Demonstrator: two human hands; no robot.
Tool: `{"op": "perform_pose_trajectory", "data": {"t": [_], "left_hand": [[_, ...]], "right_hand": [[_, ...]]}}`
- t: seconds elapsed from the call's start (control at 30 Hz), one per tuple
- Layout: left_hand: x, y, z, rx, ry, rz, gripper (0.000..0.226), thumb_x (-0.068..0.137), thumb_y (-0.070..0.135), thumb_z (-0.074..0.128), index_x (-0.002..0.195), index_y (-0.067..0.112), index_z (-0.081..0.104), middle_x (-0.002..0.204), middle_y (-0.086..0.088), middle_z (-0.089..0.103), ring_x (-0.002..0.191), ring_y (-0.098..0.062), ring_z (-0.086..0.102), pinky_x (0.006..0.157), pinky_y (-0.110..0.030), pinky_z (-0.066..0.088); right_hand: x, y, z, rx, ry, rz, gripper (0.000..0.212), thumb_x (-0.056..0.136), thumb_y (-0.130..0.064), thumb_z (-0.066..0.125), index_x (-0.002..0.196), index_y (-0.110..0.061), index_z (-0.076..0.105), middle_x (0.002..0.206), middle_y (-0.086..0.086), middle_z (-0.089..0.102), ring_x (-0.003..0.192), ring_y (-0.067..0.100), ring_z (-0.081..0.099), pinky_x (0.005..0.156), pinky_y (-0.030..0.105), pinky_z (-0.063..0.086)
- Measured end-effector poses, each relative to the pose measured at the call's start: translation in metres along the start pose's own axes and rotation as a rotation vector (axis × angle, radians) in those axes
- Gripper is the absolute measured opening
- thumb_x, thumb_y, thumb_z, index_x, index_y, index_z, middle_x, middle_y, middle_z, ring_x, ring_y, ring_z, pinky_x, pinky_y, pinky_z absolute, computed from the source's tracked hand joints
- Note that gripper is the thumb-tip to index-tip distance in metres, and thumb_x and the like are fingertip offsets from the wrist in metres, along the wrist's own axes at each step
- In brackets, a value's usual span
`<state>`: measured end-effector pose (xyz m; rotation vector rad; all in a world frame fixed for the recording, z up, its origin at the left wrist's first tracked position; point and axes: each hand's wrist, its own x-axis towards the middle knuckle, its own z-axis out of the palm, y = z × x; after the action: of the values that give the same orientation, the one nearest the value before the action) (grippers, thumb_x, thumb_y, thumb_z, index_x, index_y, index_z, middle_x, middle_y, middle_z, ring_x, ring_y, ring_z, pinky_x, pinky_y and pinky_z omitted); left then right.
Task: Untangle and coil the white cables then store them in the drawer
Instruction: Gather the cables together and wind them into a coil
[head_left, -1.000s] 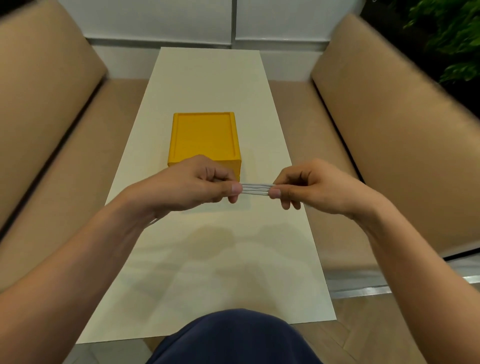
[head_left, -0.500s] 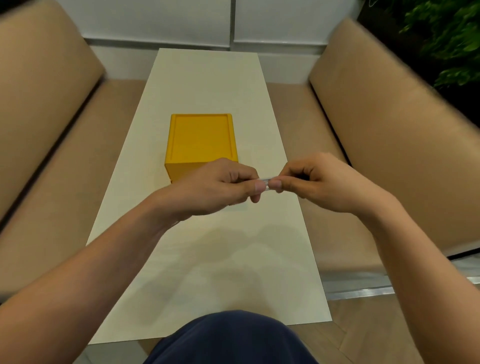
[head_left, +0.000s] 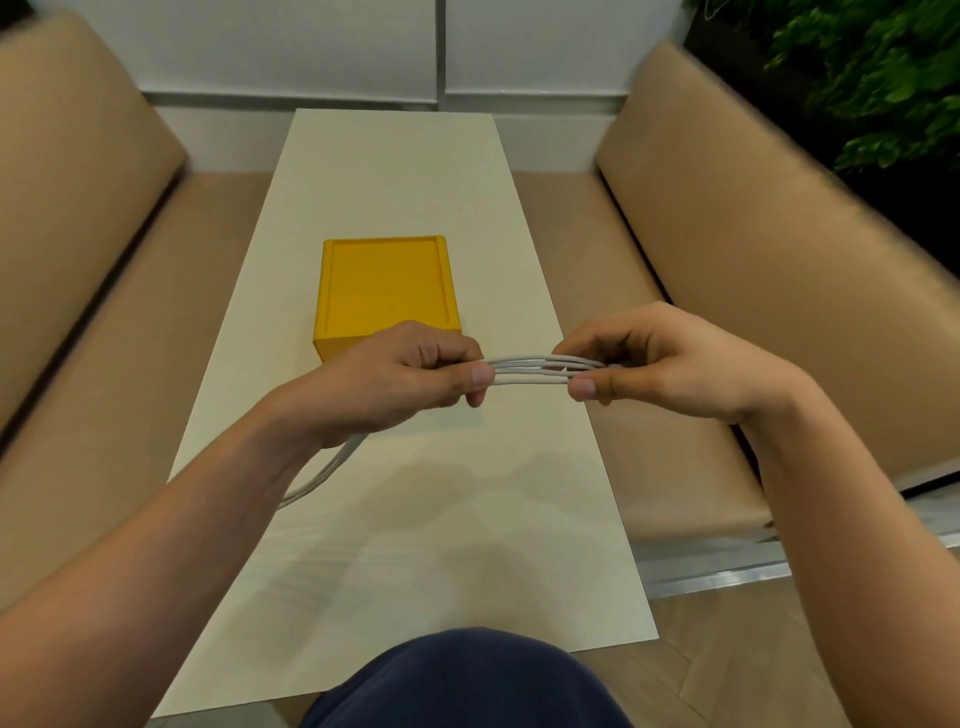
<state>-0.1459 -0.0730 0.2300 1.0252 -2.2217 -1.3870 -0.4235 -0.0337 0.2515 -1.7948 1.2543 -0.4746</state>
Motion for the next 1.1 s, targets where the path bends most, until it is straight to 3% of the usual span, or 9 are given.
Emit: {"op": "perform_pose_trajectory", "data": {"t": [0.17, 0.3, 0.43, 0.67, 0.9, 1.1], "left_hand": [[-0.001, -0.001, -0.003, -0.016, 0.012, 0.006, 0.032, 0.101, 0.035, 0.057, 0.081, 0.013, 0.070, 0.056, 0.010, 0.045, 0.053, -0.006, 0.037, 0.052, -0.015, 0.031], [-0.002, -0.002, -0.005, -0.034, -0.030, 0.012, 0.034, 0.100, 0.042, 0.059, 0.081, 0.016, 0.071, 0.059, 0.004, 0.056, 0.053, -0.006, 0.042, 0.051, -0.017, 0.033], [-0.003, -0.003, -0.001, -0.062, -0.066, 0.022, 0.034, 0.102, 0.041, 0.057, 0.084, 0.017, 0.072, 0.063, 0.000, 0.058, 0.053, -0.008, 0.041, 0.050, -0.021, 0.033], [-0.004, -0.001, 0.007, 0.067, 0.014, 0.028, 0.031, 0.105, 0.038, 0.051, 0.090, 0.020, 0.073, 0.057, 0.013, 0.045, 0.052, -0.005, 0.037, 0.050, -0.018, 0.029], [-0.007, 0.006, 0.003, -0.019, -0.105, -0.026, 0.042, 0.102, 0.045, 0.048, 0.087, 0.013, 0.070, 0.061, 0.000, 0.054, 0.055, -0.014, 0.042, 0.054, -0.028, 0.036], [-0.014, 0.004, -0.002, -0.209, -0.139, 0.046, 0.027, 0.101, 0.030, 0.052, 0.089, 0.010, 0.064, 0.060, 0.001, 0.049, 0.053, -0.011, 0.044, 0.052, -0.021, 0.040]], "right_hand": [[-0.002, -0.001, -0.002, 0.172, 0.126, -0.013, 0.033, 0.072, -0.022, 0.086, 0.105, -0.019, 0.079, 0.087, 0.014, 0.077, 0.073, 0.027, 0.068, 0.081, 0.039, 0.058], [-0.006, -0.006, -0.001, 0.171, 0.151, -0.030, 0.035, 0.072, -0.018, 0.087, 0.106, -0.020, 0.078, 0.089, 0.014, 0.078, 0.080, 0.037, 0.071, 0.090, 0.042, 0.060], [-0.010, -0.006, 0.001, 0.165, 0.182, -0.052, 0.031, 0.072, -0.020, 0.087, 0.102, -0.021, 0.081, 0.092, 0.012, 0.079, 0.087, 0.041, 0.071, 0.088, 0.044, 0.061], [-0.013, -0.003, -0.001, 0.144, 0.270, -0.057, 0.022, 0.080, -0.017, 0.081, 0.102, -0.018, 0.081, 0.087, 0.005, 0.080, 0.070, 0.016, 0.067, 0.076, 0.027, 0.059], [-0.012, -0.012, -0.003, 0.135, 0.281, -0.072, 0.015, 0.088, -0.007, 0.076, 0.098, -0.016, 0.081, 0.082, 0.006, 0.079, 0.067, 0.011, 0.059, 0.068, 0.022, 0.051], [0.000, -0.014, -0.001, -0.153, 0.267, -0.036, 0.012, 0.095, -0.017, 0.074, 0.102, -0.024, 0.080, 0.085, -0.010, 0.077, 0.080, 0.013, 0.069, 0.081, 0.028, 0.057]]}}
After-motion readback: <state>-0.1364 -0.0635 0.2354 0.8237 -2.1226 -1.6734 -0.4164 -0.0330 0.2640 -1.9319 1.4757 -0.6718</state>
